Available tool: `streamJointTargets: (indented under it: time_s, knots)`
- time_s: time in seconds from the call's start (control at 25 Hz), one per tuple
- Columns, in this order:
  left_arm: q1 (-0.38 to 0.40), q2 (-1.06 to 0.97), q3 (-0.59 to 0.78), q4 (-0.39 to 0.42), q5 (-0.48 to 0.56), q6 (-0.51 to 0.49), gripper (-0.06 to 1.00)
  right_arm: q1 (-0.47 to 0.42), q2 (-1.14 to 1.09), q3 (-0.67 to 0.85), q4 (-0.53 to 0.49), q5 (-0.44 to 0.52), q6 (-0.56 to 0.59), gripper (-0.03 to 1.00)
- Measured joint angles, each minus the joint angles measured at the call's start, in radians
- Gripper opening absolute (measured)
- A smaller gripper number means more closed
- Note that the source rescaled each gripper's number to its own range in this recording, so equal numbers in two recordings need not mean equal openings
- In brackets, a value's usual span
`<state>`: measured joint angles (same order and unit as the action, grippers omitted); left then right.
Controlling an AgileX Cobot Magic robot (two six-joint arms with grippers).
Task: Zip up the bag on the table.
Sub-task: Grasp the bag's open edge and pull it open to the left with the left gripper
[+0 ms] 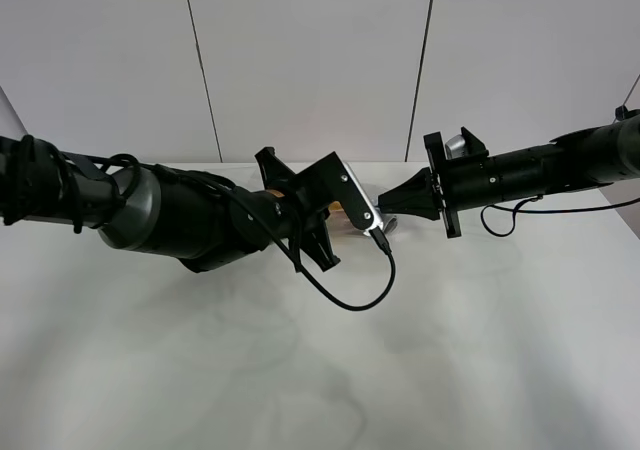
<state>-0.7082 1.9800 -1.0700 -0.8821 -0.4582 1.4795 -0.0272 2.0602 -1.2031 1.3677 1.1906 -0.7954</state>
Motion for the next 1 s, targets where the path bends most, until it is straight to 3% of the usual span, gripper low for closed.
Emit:
streamJointTargets:
  time_s: [0.28,1.0]
  knots:
    - [0.088,0.0,0.0,0.003,0.007,0.067,0.0,0.0,0.0,-0.001,0.007,0.0,0.001,0.0]
    - [0.328,-0.001,0.0,0.078,0.064,0.076,0.0,0.011,0.0,-0.002,0.032,-0.004,0.007,0.0]
